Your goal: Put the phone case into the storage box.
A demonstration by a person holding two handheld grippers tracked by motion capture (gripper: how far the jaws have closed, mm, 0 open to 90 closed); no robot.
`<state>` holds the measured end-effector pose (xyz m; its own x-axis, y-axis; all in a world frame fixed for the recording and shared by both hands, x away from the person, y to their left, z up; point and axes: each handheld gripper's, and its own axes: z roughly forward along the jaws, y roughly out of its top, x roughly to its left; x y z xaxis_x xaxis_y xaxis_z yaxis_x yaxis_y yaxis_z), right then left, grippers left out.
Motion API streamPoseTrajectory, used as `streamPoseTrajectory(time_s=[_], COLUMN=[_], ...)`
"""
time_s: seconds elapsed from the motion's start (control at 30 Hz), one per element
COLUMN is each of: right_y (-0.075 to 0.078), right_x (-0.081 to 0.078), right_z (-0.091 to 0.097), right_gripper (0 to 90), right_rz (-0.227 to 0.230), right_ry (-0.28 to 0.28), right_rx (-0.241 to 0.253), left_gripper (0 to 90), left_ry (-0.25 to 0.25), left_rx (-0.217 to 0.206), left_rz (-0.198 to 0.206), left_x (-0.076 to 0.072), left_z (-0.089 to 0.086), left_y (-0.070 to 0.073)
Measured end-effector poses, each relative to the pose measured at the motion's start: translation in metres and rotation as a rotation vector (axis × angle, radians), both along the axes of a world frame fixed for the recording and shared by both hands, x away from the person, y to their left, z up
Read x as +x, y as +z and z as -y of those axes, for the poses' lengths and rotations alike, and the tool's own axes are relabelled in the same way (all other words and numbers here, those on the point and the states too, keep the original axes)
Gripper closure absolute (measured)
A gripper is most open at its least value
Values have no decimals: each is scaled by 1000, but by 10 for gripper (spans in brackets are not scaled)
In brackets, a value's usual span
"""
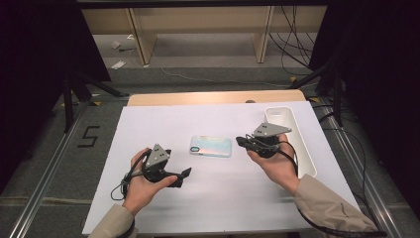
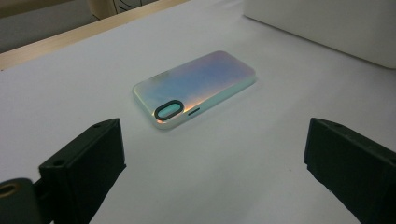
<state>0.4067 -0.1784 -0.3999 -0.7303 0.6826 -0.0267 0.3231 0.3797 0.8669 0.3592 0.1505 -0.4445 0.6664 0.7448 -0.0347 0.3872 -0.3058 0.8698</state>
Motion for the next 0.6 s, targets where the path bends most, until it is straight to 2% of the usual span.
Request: streamPoseTrajectory(time_s=[0.17, 0.23, 0.4, 0.43, 0.6], right_y=[-7, -13, -20, -25, -32], right_x=[16, 27, 40, 47, 56], right_z=[-14, -22, -28, -29, -33], right_gripper=[900, 900, 900, 900, 900], right_rz=[-31, -54, -74, -86, -109], right_ry=[-24, -47, -74, -90, -111], right_rx=[-27, -42, -66, -77, -98], left_gripper=[46, 47, 48, 48, 49], left_ry=[-1, -1, -1, -1, -1], left_rx=[1, 0, 0, 0, 2], left_rz=[-2, -1, -2, -2, -2], left_x=[0, 0, 0, 0, 1], left_z=[0, 0, 0, 0, 0], left_y=[0, 0, 0, 0, -1])
